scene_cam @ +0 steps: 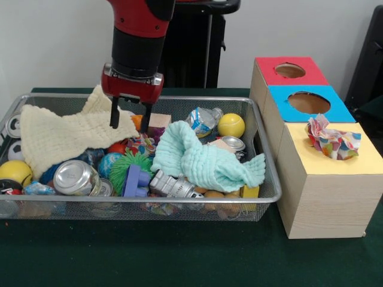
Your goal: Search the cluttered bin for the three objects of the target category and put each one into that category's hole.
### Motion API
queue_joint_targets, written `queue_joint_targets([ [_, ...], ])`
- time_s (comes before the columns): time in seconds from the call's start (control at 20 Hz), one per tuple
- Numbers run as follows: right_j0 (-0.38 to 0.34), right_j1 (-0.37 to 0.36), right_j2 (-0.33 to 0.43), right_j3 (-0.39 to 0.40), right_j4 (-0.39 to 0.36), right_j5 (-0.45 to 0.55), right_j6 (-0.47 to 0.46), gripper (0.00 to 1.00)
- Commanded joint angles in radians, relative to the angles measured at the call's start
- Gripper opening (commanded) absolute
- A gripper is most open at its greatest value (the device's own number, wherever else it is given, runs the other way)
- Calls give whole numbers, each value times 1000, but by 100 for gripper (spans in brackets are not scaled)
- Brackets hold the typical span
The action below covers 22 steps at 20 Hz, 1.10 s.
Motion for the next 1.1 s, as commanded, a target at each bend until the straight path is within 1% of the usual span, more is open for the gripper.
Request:
queue_joint_targets([
  [0.05, 12, 61, 74, 8, -1, -91, 116, 100],
  [0.25, 40, 43, 62, 23, 15, -85, 136, 100],
  [0.45, 42, 28, 70, 13, 22, -50, 111, 100],
  [0.75, 55, 27, 72, 17, 32, -49, 120, 100],
  [0.85, 43, 35, 82, 17, 29, -56, 108, 100],
  [1.1, 1, 93, 97, -25, -9, -82, 55, 100],
])
